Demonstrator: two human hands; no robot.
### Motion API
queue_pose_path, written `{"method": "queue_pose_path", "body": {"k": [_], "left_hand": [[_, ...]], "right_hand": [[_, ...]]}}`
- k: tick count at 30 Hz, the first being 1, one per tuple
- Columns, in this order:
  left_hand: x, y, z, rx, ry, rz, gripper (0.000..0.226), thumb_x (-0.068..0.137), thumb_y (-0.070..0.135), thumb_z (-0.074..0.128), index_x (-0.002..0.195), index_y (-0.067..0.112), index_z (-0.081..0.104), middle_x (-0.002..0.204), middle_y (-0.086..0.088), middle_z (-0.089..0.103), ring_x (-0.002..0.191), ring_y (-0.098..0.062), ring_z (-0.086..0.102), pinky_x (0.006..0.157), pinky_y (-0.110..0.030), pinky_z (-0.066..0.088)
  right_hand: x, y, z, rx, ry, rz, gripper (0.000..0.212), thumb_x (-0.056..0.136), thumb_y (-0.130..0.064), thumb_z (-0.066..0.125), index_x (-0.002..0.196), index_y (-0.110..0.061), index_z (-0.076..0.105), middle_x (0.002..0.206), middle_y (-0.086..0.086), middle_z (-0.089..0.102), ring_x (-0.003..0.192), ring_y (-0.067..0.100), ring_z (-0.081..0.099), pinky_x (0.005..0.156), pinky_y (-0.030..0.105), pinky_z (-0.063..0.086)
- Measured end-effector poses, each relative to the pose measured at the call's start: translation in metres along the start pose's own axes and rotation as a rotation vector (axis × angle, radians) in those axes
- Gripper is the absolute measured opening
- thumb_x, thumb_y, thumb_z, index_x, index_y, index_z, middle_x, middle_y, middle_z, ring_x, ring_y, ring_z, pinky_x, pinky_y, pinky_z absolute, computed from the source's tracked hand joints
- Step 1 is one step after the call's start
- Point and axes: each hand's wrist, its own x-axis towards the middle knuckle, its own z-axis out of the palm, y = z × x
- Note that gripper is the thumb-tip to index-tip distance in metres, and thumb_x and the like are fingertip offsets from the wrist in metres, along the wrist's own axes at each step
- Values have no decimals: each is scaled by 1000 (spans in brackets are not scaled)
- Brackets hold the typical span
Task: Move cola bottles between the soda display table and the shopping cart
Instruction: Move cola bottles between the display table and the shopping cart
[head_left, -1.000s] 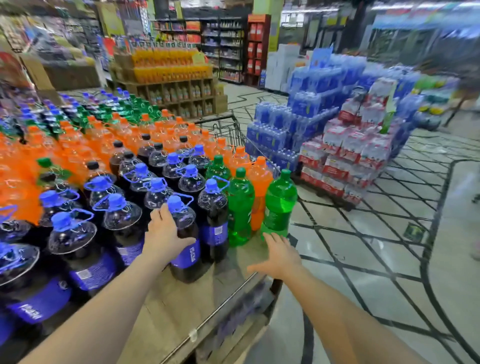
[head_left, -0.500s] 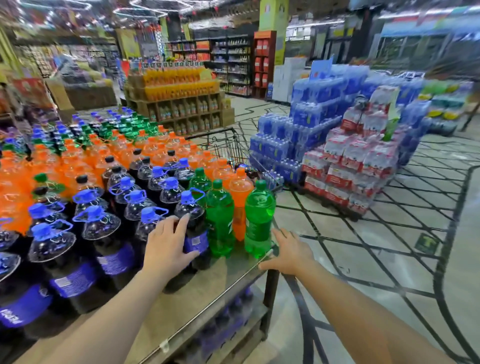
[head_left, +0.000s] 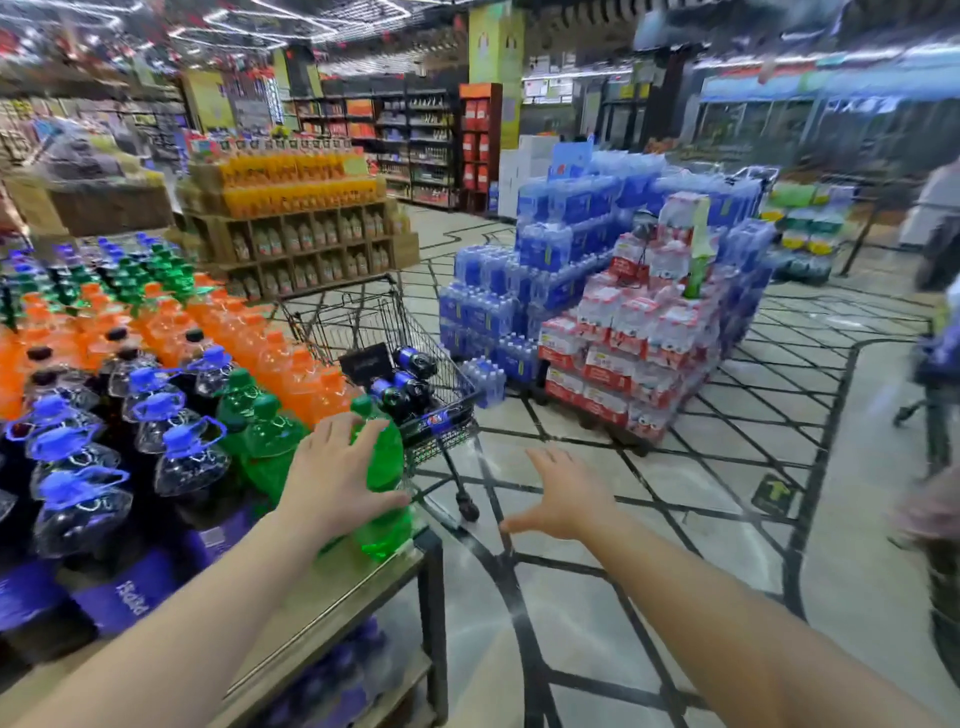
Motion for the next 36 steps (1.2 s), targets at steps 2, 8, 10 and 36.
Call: {"method": "queue_pose_path", "body": {"k": [2,8,10,36], "left_hand": [[14,17,-2,6,-34,1,109,71,88,64,158,26,41,149,-9,47,142,-34,39,113,-50,41],[66,45,6,61,-138,16,107,73,89,54,161,31,34,154,-4,40,146,-30,33,117,-47,34],[88,51,14,67,-164,21,107,72,89,53,160,32,35,152,-3,41,145,-28,34,117,-46,34],[457,24,158,63,-343,-163,112,65,95,43,159,36,35,152,-2,45,143,-29,39,113,-46,41]], "right_hand": [[6,18,-10,13,-15,7,117,71,-77,76,162,-28,20,165,1,27,152,25,24,121,44,30],[44,60,-24,16,-22,20,122,70,-80,73,163,-24,18,168,1,22,155,25,19,123,44,25],[61,69,-28,16,-24,33,121,70,-79,74,163,-25,17,168,1,22,155,25,19,123,45,25],[472,141,-65,-40,-137,-59,114,75,-77,71,160,-15,27,163,8,33,149,29,31,118,47,36]]}}
